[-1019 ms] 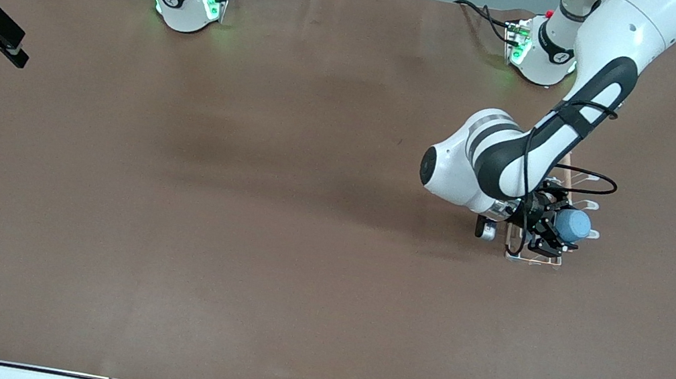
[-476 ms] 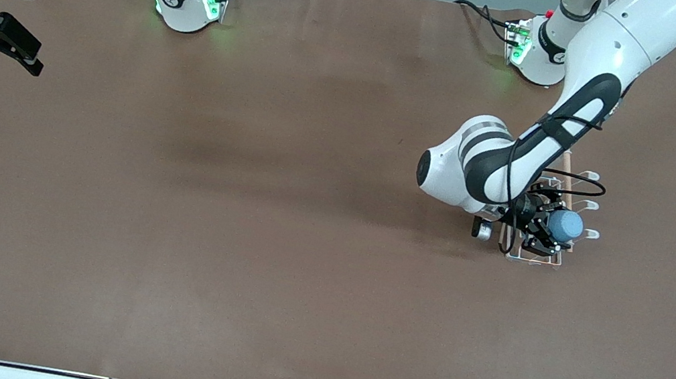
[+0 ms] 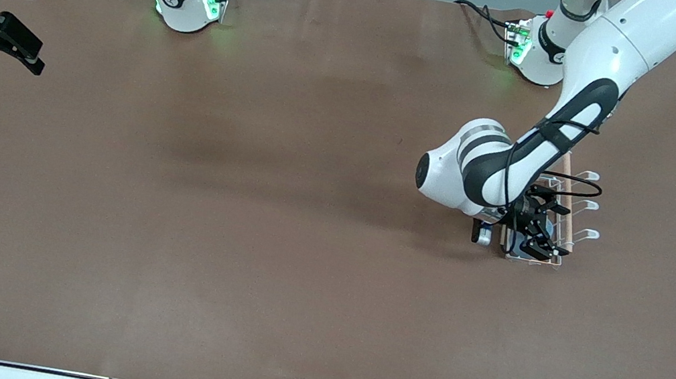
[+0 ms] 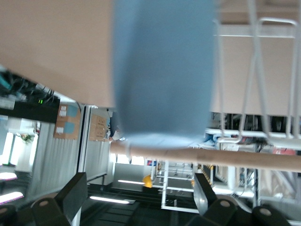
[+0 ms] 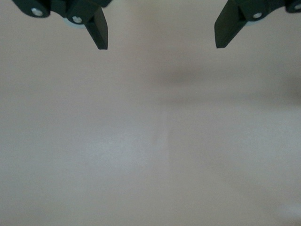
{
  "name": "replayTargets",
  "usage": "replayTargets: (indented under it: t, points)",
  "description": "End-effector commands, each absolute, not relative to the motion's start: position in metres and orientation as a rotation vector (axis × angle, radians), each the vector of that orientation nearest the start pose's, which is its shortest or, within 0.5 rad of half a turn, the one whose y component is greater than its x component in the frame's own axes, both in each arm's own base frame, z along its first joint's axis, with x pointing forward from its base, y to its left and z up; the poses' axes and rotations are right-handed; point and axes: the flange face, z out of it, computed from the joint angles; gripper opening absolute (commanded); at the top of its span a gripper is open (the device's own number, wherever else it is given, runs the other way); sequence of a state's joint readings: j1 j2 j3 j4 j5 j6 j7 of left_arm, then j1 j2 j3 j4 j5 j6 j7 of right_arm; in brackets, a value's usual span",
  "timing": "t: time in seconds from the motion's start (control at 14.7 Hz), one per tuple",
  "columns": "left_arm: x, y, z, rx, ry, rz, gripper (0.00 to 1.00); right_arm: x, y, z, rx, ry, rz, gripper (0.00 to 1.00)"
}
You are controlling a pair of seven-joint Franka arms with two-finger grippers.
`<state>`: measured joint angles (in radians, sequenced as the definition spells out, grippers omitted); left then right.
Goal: Hang cup on cup holder
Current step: 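Lower the cup onto a rack hook with the left gripper, then open the left gripper and release the cup on the hook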
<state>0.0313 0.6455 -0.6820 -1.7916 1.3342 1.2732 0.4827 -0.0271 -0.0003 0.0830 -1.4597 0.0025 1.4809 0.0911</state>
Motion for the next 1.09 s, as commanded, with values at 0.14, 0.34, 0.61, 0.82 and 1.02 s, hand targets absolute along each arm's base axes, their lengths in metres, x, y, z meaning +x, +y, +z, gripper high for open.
replayTargets:
  t: [0.14, 0.34, 0.61, 0.82, 1.02]
  points:
    - [0.574, -0.249, 0.344, -1.850, 1.118, 0.555, 1.00, 0.538, 0.030, 0.670, -3.145, 0.066, -0.034, 1.00]
    - [0.595, -0.257, 0.391, -2.235, 0.969, 0.440, 1.00, 0.539, 0.028, 0.669, -3.144, 0.068, -0.029, 1.00]
    - [0.605, -0.262, 0.435, -2.547, 0.591, 0.310, 1.00, 0.539, 0.025, 0.667, -3.144, 0.078, -0.022, 1.00]
    - [0.610, -0.273, 0.472, -2.682, 0.399, 0.103, 1.00, 0.539, 0.024, 0.667, -3.142, 0.077, -0.027, 1.00]
    - [0.614, -0.267, 0.497, -2.724, 0.375, 0.025, 1.00, 0.540, 0.019, 0.669, -3.142, 0.065, -0.039, 1.00]
